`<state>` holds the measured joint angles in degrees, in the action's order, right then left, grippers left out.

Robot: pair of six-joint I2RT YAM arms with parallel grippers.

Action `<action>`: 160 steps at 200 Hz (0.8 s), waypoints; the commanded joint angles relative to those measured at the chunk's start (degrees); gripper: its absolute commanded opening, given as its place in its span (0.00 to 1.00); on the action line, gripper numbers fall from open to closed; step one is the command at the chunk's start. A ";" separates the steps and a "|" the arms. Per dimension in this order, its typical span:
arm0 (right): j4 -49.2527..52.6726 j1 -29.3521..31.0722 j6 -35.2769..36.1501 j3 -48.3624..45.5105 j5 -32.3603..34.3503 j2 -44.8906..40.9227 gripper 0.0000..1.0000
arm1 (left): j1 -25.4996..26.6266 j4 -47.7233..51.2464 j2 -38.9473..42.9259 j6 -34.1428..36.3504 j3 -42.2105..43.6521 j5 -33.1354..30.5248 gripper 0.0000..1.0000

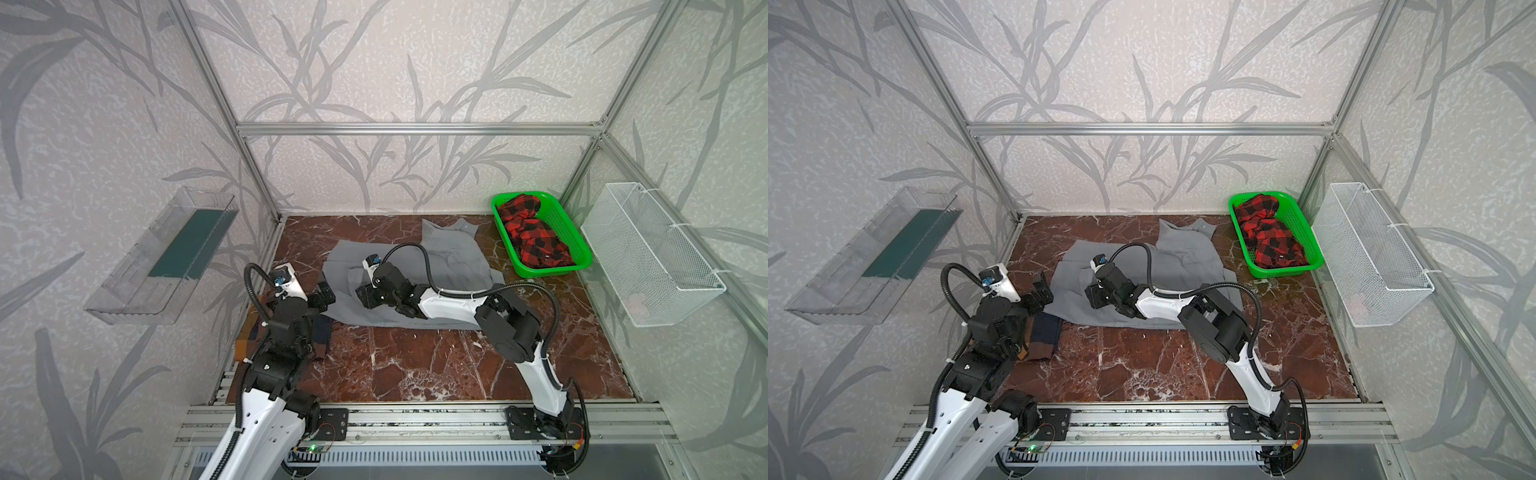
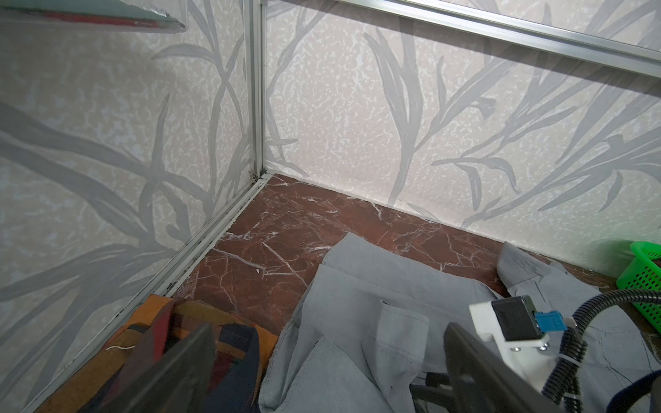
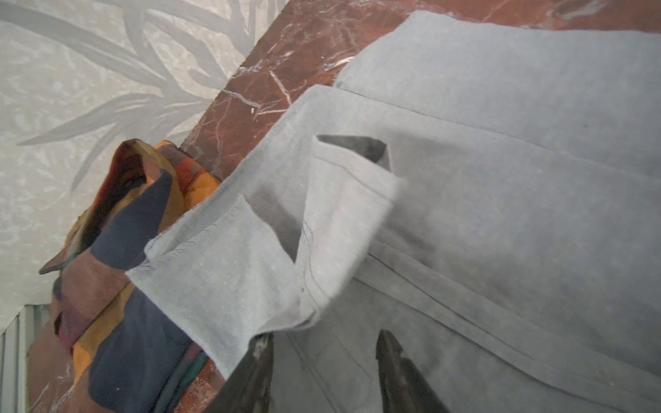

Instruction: Fold and stack the long sleeve shirts

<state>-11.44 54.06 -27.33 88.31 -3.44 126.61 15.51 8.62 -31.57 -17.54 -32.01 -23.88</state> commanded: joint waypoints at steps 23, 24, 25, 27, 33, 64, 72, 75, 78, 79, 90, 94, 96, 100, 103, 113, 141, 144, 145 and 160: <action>1.18 2.54 4.55 4.16 0.10 2.17 0.49 | 0.22 0.15 0.58 0.40 -1.21 -0.76 0.99; 1.26 2.58 4.51 4.24 0.10 2.20 0.49 | 0.22 0.16 0.58 0.40 -1.21 -0.74 0.99; 1.29 2.56 4.54 4.28 0.10 2.22 0.49 | 0.22 0.16 0.55 0.40 -1.21 -0.74 0.99; 1.37 2.61 4.56 4.36 0.10 2.24 0.49 | 0.22 0.17 0.57 0.40 -1.17 -0.78 0.99; 1.65 2.60 4.30 4.57 0.02 2.50 0.49 | 0.22 0.27 0.55 0.40 -1.21 -0.73 0.99; -1.48 0.83 1.17 -0.46 -0.46 -1.96 0.49 | 0.48 0.28 0.55 0.58 -1.18 -0.91 0.99; -2.58 -0.46 -0.27 -3.21 -0.52 -4.46 0.48 | 0.58 0.36 0.55 0.66 -1.17 -0.99 0.99; -2.77 -1.00 -0.91 -4.22 -0.37 -5.42 0.48 | 0.71 0.39 0.56 0.66 -1.21 -1.06 0.99; -2.58 -1.60 -1.49 -5.13 -0.26 -6.45 0.47 | 0.67 0.39 0.53 0.67 -1.25 -0.94 0.99; -2.51 -1.81 -1.67 -5.46 -0.26 -6.59 0.47 | 0.71 0.37 0.54 0.62 -1.27 -0.88 0.99; -1.44 -4.26 -2.17 -8.71 -1.00 -10.19 0.46 | 1.00 0.44 0.46 0.89 -1.40 -0.52 0.99; -1.40 -5.06 -1.97 -10.15 -0.94 -11.50 0.45 | 1.16 0.39 0.42 1.04 -1.39 -0.26 0.99; -1.39 -5.45 -1.88 -10.96 -0.84 -12.12 0.45 | 1.25 0.42 0.38 1.13 -1.43 -0.11 0.99; -1.39 -6.18 -1.66 -12.55 -0.39 -13.37 0.45 | 1.43 0.32 0.29 1.28 -1.47 0.32 0.99; -1.29 -6.65 -1.55 -13.79 -0.08 -14.33 0.45 | 1.45 0.19 0.23 1.47 -1.52 0.85 0.99; 0.06 -8.54 -1.56 -17.32 0.72 -17.02 0.44 | 1.72 0.08 -0.30 1.78 -1.70 2.89 0.99; 6.05 -11.35 -0.44 -24.06 3.05 -23.06 0.41 | 1.88 0.06 -2.69 2.18 -2.68 7.38 0.99; 6.78 -11.35 0.16 -24.50 3.44 -23.63 0.41 | 1.82 0.08 -2.90 1.93 -2.77 7.58 0.99; 7.09 -11.30 0.39 -24.68 3.53 -23.75 0.41 | 1.86 0.08 -2.98 1.83 -2.78 7.64 0.99; 10.94 -11.26 2.64 -26.58 4.24 -25.49 0.39 | 1.81 -0.02 -3.58 -0.97 -2.69 7.88 0.99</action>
<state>-7.99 41.12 -27.75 64.64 -0.99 103.90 17.15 8.54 -34.26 -16.16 -32.91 -18.55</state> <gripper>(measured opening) 0.401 0.992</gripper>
